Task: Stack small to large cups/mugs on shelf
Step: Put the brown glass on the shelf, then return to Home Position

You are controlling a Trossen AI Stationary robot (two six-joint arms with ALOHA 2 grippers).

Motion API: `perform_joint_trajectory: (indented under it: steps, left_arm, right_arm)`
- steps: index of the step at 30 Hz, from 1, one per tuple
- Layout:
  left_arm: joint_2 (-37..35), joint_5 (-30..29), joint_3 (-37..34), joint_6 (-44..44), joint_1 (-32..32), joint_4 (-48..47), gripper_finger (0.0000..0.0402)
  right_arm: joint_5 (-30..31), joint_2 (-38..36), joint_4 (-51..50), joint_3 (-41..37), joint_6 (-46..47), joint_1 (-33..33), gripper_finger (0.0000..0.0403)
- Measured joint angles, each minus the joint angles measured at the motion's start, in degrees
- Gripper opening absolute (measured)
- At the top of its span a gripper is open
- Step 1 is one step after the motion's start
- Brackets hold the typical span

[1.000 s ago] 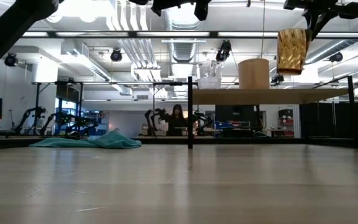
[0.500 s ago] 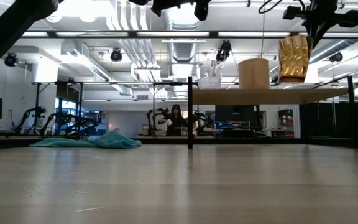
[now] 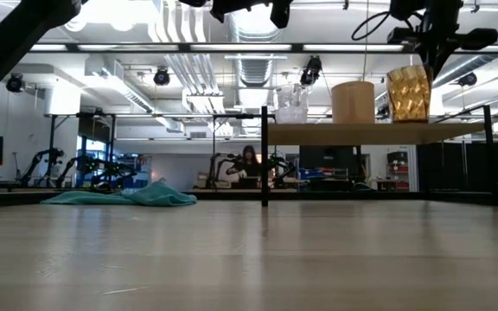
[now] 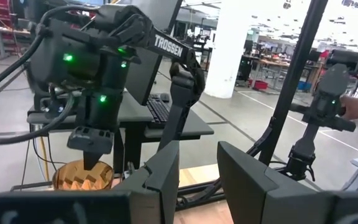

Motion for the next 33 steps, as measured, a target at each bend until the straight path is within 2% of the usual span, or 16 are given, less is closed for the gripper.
perform_joint_trajectory:
  steps: [9, 24, 33]
  left_arm:
    - [0.0, 0.0, 0.0, 0.0, 0.0, 0.0, 0.0095]
    - [0.0, 0.0, 0.0, 0.2, 0.0, 0.0, 0.0095]
    - [0.0, 0.0, 0.0, 0.2, 0.0, 0.0, 0.0096]
  right_arm:
    - [-1.0, 2.0, 0.1, 0.1, -3.4, -1.5, 0.0012]
    - [-1.0, 1.9, -0.1, 0.0, -6.8, -1.4, 0.0073]
    - [-1.0, 1.9, 0.0, 3.4, -6.6, -1.4, 0.0077]
